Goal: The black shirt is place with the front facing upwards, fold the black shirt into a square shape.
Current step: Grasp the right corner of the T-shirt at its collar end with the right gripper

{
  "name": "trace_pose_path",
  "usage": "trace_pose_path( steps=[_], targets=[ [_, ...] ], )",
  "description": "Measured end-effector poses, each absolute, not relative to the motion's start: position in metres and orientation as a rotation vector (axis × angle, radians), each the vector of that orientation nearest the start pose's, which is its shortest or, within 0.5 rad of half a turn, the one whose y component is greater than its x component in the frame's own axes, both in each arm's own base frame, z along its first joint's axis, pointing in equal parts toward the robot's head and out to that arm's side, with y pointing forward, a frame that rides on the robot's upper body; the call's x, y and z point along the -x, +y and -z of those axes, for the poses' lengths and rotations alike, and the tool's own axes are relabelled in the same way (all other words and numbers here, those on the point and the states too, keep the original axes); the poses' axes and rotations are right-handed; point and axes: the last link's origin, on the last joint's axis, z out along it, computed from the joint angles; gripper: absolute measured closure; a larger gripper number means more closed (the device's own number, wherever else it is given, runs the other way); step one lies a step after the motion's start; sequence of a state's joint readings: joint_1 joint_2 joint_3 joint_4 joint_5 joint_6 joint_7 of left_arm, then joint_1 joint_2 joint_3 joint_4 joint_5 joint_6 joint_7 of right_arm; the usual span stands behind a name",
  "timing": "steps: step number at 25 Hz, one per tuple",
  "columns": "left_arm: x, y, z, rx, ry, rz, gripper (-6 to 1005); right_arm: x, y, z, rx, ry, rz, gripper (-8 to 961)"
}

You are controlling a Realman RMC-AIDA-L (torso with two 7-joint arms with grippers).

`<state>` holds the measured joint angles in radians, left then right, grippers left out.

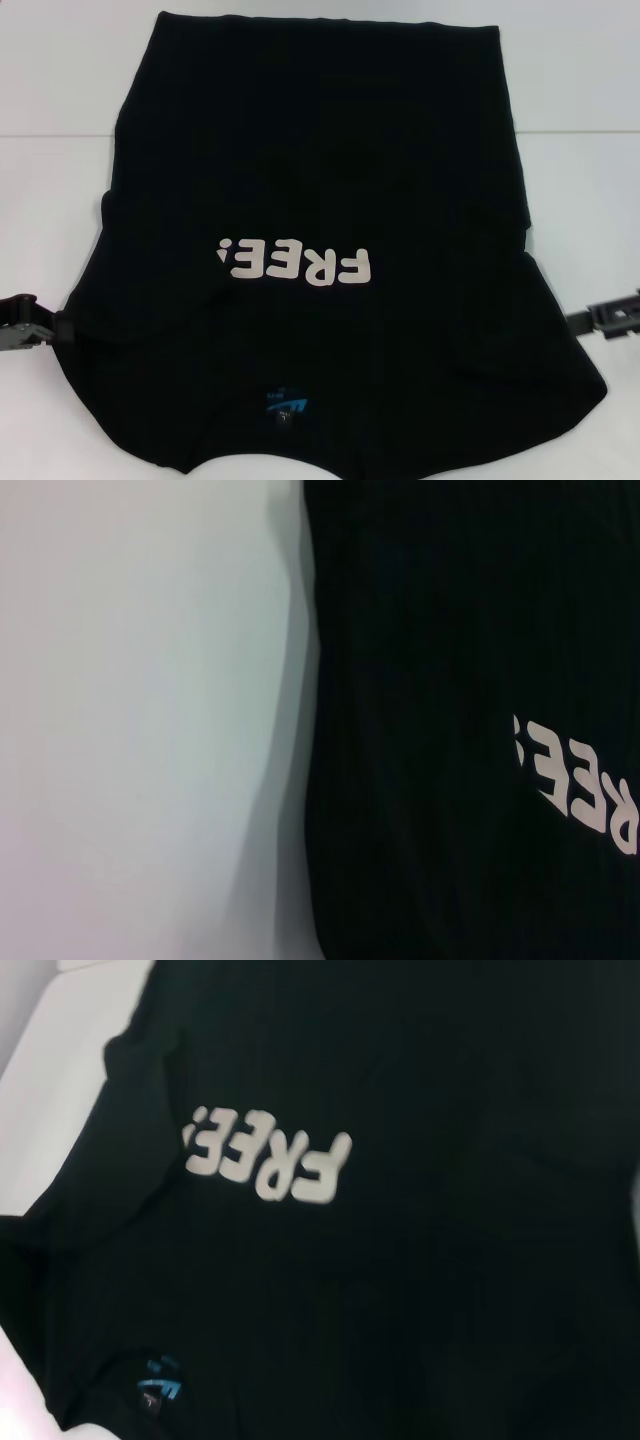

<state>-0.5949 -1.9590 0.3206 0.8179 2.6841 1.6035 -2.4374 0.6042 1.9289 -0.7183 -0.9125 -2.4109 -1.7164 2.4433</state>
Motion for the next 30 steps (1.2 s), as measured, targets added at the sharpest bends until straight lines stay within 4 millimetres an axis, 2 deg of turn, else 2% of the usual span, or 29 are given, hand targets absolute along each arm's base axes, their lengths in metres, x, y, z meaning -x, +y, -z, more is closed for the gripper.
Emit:
trace_pose_path(
  steps=[4,10,30],
  targets=[
    [0.343,0.328,-0.091,1.988,-1.950,0.230,973,-0.296,0.338,-0.087,2.319,1.793,-0.028,133],
    [0.343,0.328,-0.092,1.990,-1.948,0.234,974,-0.316,0.332,-0.077,2.249,1.818,0.064,137],
    [0.341,0.331,-0.093,1.991,-1.942,0.236,973,-0.309,0.339,-0.049,2.306,1.773,0.154,152]
  ],
)
